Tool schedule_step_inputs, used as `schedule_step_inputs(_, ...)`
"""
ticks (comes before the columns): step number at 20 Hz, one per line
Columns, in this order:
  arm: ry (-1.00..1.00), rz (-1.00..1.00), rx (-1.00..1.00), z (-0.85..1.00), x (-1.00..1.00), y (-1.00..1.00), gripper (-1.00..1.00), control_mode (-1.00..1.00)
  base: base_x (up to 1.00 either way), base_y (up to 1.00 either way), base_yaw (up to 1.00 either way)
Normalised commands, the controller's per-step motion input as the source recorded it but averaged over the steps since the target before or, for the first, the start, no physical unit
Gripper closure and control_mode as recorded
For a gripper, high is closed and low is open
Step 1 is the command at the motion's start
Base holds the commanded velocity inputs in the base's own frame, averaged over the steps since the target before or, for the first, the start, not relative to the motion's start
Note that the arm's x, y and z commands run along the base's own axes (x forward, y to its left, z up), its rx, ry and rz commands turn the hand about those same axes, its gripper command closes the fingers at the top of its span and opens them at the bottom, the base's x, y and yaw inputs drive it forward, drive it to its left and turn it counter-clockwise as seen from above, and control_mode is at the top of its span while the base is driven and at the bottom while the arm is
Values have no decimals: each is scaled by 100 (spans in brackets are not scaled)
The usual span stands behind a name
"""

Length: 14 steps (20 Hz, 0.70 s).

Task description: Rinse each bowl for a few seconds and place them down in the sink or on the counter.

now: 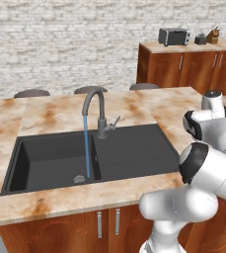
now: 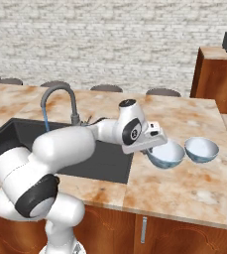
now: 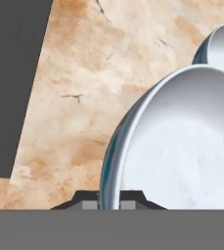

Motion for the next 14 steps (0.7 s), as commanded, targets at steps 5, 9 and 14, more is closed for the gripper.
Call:
schedule_step_inputs(5,2,18,-3,31,-1,24,100,-100,0,0,0)
schedule_step_inputs(9,3,18,-2,24,0,27,100,-100,0,0,0)
schedule_step_inputs(14,6,19,0,19,0,25,100,-100,0,0,0)
